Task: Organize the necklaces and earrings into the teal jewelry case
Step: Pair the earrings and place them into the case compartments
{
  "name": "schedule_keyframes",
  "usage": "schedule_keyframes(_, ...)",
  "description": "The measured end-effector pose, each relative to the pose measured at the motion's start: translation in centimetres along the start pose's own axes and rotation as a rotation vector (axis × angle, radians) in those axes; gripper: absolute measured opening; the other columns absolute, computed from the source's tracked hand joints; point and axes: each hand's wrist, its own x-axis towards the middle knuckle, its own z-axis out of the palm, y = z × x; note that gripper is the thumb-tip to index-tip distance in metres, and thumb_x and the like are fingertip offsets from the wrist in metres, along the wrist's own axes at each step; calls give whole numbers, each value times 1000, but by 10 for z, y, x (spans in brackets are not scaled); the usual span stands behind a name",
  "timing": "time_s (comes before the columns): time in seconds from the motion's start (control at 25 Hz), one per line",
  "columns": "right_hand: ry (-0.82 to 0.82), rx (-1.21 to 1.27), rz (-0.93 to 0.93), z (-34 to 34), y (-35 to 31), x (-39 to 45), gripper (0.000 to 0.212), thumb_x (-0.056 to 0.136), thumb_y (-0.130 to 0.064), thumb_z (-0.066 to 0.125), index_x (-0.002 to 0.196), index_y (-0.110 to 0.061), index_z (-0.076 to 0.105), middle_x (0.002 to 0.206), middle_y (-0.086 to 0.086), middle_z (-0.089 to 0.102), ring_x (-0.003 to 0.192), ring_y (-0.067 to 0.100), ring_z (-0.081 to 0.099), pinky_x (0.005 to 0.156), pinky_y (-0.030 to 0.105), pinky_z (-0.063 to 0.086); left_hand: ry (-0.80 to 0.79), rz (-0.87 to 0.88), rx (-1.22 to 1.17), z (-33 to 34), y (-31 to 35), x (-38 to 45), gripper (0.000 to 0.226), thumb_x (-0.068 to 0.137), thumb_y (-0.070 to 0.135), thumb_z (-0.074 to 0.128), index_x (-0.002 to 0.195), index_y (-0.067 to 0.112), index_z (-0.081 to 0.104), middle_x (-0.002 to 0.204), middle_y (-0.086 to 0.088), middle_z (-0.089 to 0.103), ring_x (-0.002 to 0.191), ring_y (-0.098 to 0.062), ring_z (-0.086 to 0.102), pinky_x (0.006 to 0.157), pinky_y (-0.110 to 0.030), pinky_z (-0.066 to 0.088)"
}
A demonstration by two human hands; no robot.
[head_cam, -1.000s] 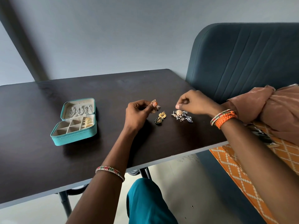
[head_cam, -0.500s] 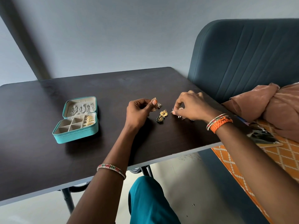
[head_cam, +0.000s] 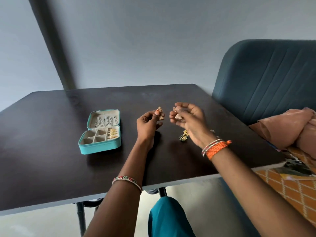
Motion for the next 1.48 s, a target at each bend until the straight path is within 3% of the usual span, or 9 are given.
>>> schedule_keyframes(0.2, -73, 101, 160, 55, 35, 14, 20, 93, 3, 50, 110, 1, 61, 90, 9, 67, 84, 15, 66, 79, 30, 56, 165, 20, -88, -32, 9, 7, 18, 92, 13, 58, 75, 10, 62, 61, 2, 64, 57, -5, 60, 57, -17, 51)
schedule_keyframes(0.36, -89, 127, 159, 62, 48, 24, 27, 92, 7, 47, 118, 8, 57, 91, 8, 67, 83, 15, 65, 78, 26, 55, 137, 15, -60, -46, 12, 13, 13, 91, 14, 61, 79, 8, 62, 71, -5, 65, 62, -9, 61, 59, -19, 51)
schedule_keyframes(0.52, -86, 76, 126, 57, 52, 28, 29, 93, 9, 44, 118, 7, 57, 96, 6, 67, 86, 15, 64, 77, 25, 55, 122, 16, -19, -43, 9, 13, 6, 85, 6, 66, 80, 6, 63, 67, 0, 68, 62, -14, 59, 57, -16, 52)
schedule_keyframes(0.68, -63, -66, 52, 61, 55, 32, 22, 91, 6, 52, 108, 2, 65, 90, 2, 70, 79, 9, 65, 69, 18, 53, 199, 68, 115, -42, 7, 18, 11, 84, 5, 69, 74, 11, 66, 61, 3, 67, 59, -7, 61, 62, -19, 53)
schedule_keyframes(0.84, 26, -155, 39, 59, 58, 40, 14, 87, 1, 61, 100, 4, 67, 92, 16, 70, 78, 21, 67, 72, 30, 58, 314, 107, 404, -40, 3, 21, 10, 80, 17, 72, 77, 8, 73, 71, -10, 71, 66, -22, 68, 70, -38, 58)
schedule_keyframes(0.92, 78, -266, -3, 59, 61, 43, 10, 82, -4, 69, 91, 1, 70, 88, 15, 72, 79, 24, 70, 74, 36, 59, 341, 104, 560, -37, 6, 21, 12, 81, 17, 70, 81, 6, 74, 76, -11, 72, 72, -22, 68, 71, -34, 56)
schedule_keyframes(1.16, 86, -519, 8, 60, 61, 50, 5, 72, -17, 77, 68, -16, 73, 73, 5, 74, 68, 15, 70, 74, 37, 60, 273, -35, 893, -48, 18, 33, 19, 81, 25, 69, 88, 9, 75, 88, -14, 73, 89, -25, 67, 72, -25, 45)
schedule_keyframes(1.36, 164, -651, -18, 63, 60, 47, 7, 72, -23, 76, 70, -17, 76, 68, -3, 73, 65, 8, 68, 64, 26, 56, 220, -43, 975, -54, 17, 39, 23, 80, 33, 69, 85, 11, 75, 82, -14, 72, 86, -29, 67, 77, -33, 52)
schedule_keyframes(1.48, 194, -778, -36, 63, 60, 46, 9, 72, -29, 76, 71, -20, 77, 71, -5, 73, 72, 11, 68, 62, 23, 53, 159, -65, 987, -57, 18, 42, 23, 81, 33, 69, 85, 11, 74, 84, -13, 72, 89, -28, 66, 73, -30, 48)
